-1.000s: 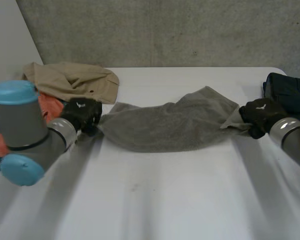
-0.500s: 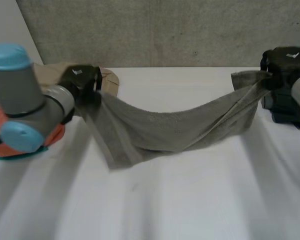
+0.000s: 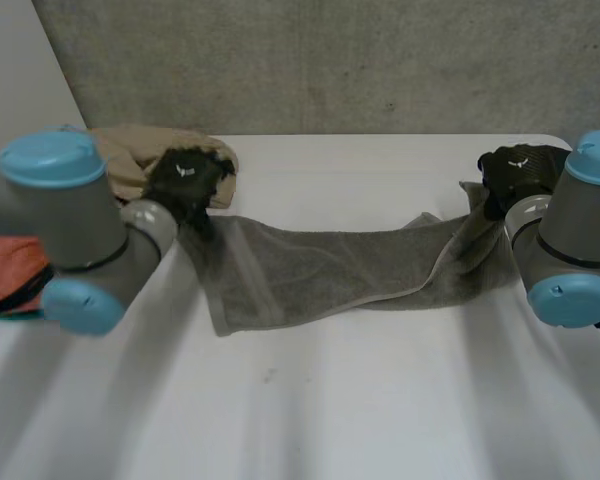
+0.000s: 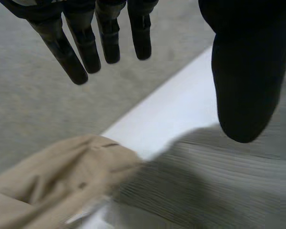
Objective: Fold the laundry.
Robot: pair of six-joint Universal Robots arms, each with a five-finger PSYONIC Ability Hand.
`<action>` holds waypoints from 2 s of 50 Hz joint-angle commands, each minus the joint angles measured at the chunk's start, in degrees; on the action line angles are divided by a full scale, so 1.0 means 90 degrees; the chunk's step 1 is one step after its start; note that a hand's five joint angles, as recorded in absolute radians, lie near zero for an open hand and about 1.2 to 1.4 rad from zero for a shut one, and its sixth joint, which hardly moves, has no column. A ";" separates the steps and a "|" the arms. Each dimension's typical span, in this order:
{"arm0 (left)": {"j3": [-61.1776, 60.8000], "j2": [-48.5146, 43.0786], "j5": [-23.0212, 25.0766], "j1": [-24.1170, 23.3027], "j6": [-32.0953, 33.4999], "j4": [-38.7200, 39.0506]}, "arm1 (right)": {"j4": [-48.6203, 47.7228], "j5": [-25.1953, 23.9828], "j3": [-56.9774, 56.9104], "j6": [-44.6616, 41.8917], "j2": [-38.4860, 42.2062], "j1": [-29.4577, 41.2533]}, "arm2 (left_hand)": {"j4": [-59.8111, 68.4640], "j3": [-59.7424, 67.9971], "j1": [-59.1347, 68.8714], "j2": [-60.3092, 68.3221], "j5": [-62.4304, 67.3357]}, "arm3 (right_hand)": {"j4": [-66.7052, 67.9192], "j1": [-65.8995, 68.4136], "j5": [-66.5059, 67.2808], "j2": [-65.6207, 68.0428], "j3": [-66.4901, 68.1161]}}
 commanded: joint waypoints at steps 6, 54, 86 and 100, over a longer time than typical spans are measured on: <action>-0.2433 0.0698 0.0848 -0.0347 0.0146 0.0266 | 0.0511 -0.0355 0.0493 -0.0021 -0.0250 -0.0045 | 0.1445 0.1479 0.1370 0.1446 0.1447 | 0.1260 0.1702 0.1484 0.1366 0.1317; 0.0311 0.2642 0.0985 0.0786 -0.1202 -0.1930 | 0.4270 -0.1078 -0.1079 -0.0988 -0.2664 -0.1393 | 0.6676 0.6710 0.6601 0.6677 0.6678 | 0.1260 0.1702 0.1484 0.1366 0.1317; 0.2102 0.0511 0.0437 0.0640 -0.2266 0.1848 | -0.0771 0.0182 -0.0934 0.1648 -0.1383 -0.0689 | 0.6676 0.6710 0.6601 0.6677 0.6678 | 0.1260 0.1702 0.1484 0.1366 0.1317; -0.1856 -0.0074 0.1053 0.0854 -0.1075 0.3089 | 0.0657 -0.0599 0.0844 0.1835 -0.0183 -0.1197 | 0.6676 0.6710 0.6601 0.6677 0.6678 | 0.1260 0.1702 0.1484 0.1366 0.1317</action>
